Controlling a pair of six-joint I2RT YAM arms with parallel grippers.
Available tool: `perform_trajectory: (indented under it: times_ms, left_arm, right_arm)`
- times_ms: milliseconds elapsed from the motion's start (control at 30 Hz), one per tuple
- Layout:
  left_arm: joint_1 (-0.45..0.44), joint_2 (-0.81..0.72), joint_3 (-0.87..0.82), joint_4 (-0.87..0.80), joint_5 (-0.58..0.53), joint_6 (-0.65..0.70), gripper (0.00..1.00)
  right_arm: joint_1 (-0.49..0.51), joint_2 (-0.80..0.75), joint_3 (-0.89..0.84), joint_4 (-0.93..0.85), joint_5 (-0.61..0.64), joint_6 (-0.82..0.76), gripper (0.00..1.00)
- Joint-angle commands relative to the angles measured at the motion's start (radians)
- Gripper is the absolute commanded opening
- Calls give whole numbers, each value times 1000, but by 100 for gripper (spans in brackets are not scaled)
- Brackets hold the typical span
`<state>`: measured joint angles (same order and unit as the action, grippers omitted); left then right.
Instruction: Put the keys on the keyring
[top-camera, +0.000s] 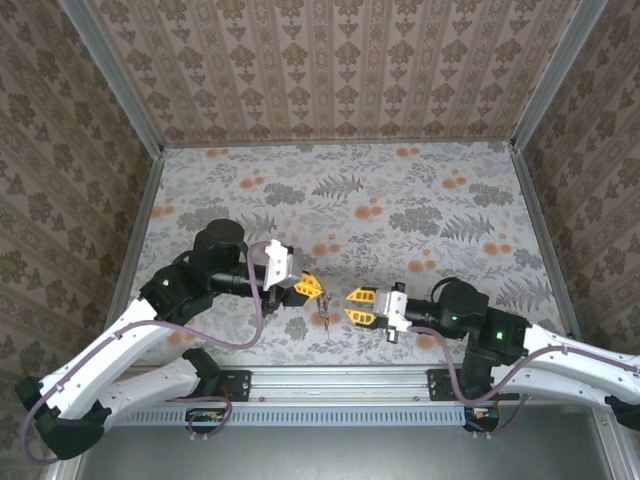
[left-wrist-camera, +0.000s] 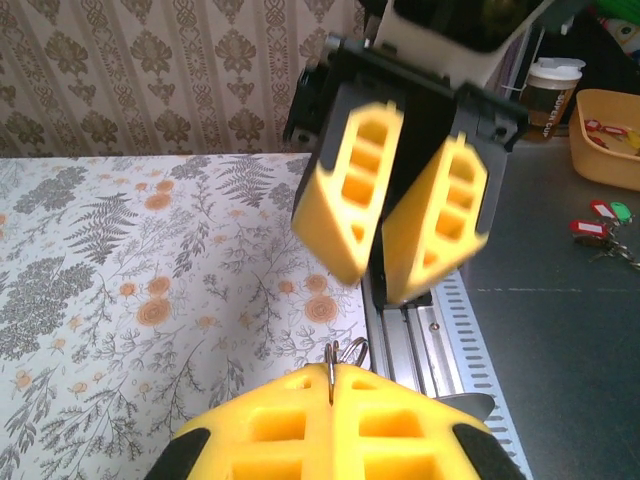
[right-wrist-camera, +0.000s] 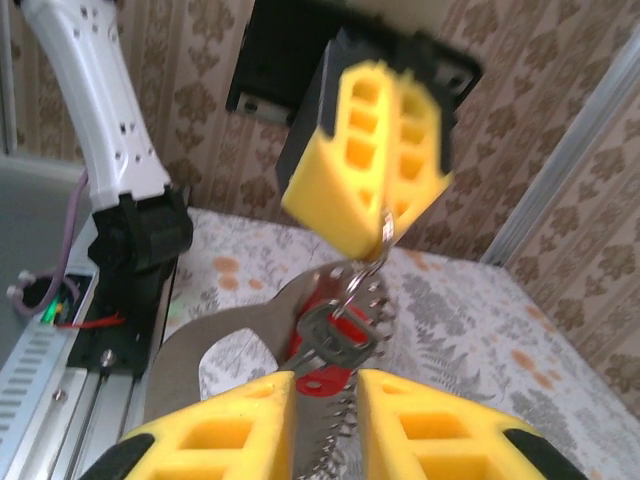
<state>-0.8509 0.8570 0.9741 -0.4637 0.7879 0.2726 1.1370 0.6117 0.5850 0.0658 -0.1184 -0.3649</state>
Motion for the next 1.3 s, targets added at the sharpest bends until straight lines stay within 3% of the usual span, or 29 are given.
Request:
perform_trajectory:
  times_ms: [0,300,1100,1267]
  left_arm:
    - [-8,-16,-5,25,6,5,0]
    - [-60,-41,-33,61,-20,6,0]
    - [-86,-59,-24,25,-33,13,0]
    - [-96,-61,-30,47,-49,12,0]
  right_arm:
    - [-13,-8,27,19,1,70,25]
    - [-26,129,104,81,-142,104,24]
    - [-69,206,134,101,-176,125,24]
    - [-72,221,138,96,-202,126,19]
